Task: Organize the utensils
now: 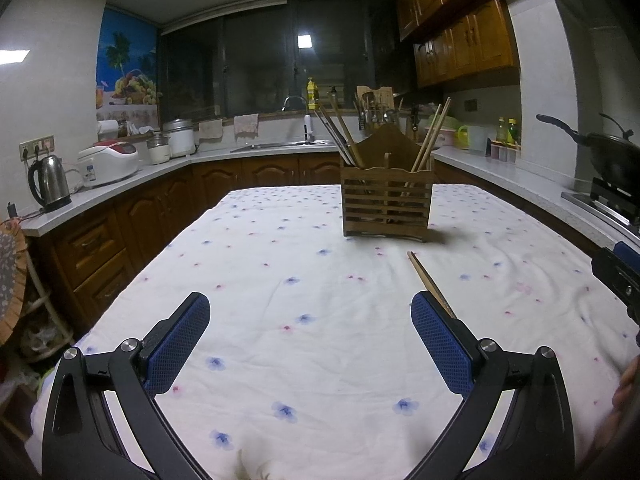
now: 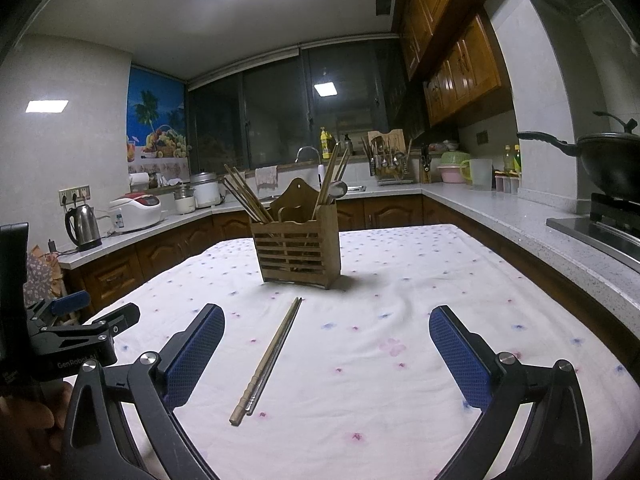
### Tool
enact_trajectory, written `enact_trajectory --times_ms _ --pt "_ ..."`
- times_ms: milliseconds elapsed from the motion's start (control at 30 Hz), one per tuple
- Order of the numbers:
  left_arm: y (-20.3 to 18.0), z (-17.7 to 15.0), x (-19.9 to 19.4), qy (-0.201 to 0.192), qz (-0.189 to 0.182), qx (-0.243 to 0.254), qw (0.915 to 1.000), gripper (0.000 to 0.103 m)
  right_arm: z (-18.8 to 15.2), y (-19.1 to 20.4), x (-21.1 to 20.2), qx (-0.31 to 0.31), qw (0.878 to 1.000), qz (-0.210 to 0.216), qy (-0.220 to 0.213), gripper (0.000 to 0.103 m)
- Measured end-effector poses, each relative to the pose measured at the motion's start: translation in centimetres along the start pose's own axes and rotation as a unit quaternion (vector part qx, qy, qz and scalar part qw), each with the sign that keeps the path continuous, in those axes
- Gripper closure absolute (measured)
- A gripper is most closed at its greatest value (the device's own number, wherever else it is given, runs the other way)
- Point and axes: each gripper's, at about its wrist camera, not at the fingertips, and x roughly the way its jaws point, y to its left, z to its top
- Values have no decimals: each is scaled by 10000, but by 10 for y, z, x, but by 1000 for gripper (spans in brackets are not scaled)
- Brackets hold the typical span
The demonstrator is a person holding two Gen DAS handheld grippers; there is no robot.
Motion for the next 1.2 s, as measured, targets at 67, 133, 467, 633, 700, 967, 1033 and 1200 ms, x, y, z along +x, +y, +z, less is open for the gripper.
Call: enact_trajectory --times_ms 67,133,467,633,700,967,1033,1200 --pt "0 0 0 0 -5 4 10000 0 0 -1 0 -3 10000 -1 1 0" --pt "0 0 0 5 -1 5 10000 0 0 -1 0 1 10000 -2 1 0" --pt "-1 1 0 1 -2 9 10000 0 0 0 1 3 10000 4 -4 0" --pt "-1 1 0 -1 -3 6 10000 0 0 0 0 9 10000 1 -3 0" --pt "-1 1 0 -2 -3 5 10000 0 0 1 0 10 10000 2 -8 0" --pt "-3 2 0 10 -28 3 10000 0 0 4 1 13 10000 6 11 0" --pt "-3 2 0 9 -27 14 10000 0 0 6 1 14 10000 6 18 0" --pt "-3 4 2 28 -50 9 10000 0 0 9 4 36 10000 12 54 0"
